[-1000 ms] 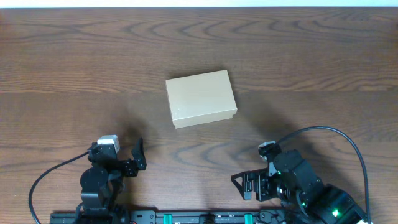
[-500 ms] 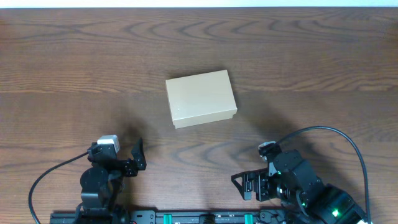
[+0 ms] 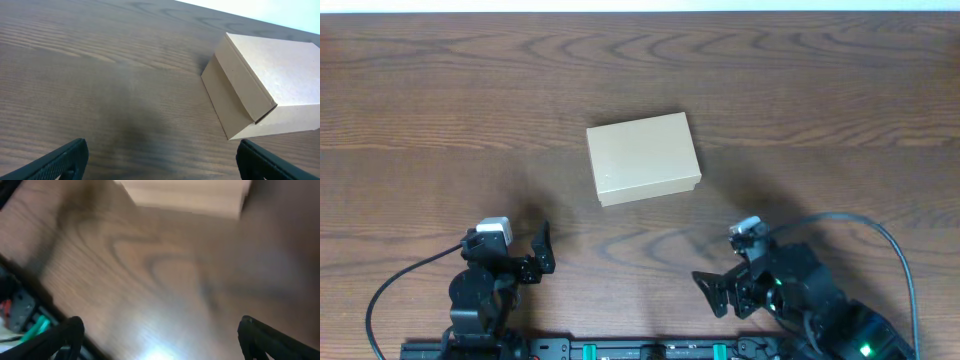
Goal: Pack container
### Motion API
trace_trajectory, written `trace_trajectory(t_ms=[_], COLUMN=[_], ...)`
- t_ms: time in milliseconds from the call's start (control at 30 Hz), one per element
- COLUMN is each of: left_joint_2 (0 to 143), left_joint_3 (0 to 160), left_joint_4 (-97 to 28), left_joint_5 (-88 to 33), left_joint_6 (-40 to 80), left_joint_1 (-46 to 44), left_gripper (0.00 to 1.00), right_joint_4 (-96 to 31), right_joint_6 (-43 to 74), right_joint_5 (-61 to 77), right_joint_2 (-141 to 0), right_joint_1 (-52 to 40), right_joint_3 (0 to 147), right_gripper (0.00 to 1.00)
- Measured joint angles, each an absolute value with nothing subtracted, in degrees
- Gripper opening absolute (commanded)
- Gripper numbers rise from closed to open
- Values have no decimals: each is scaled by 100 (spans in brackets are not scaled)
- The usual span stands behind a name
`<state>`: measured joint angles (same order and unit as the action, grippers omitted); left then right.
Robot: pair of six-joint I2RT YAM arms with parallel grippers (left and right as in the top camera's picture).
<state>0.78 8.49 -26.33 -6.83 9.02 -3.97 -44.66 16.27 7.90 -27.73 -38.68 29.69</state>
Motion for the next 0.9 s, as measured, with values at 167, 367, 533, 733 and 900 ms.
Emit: trace_trajectory(t_ms=[167,367,533,733,900], left_joint_2=[78,73,73,73,73], left_joint_3=[849,849,849,849,849], left_joint_4=[-2630,-2630,-2633,-2630,-2630], left_joint_5=[-683,-683,-683,-683,-683], left_joint_6=[902,902,902,902,902], left_joint_1=[-397,-397,-397,-397,-397], left_gripper=[95,95,95,95,95], right_joint_4=[-4265,-4235,-4237,-4283,-4362], right_joint_6=[469,-19,-106,-128,-137], right_joint_5=[622,355,314,309,307], right_joint_2=[-2117,-1223,-624,-161,-84], right_joint_1=[-3686,-3441,-3312,-3234,-3234], right_joint_3=[2604,1817,1396,1260,1260], right_gripper=[99,99,99,99,99])
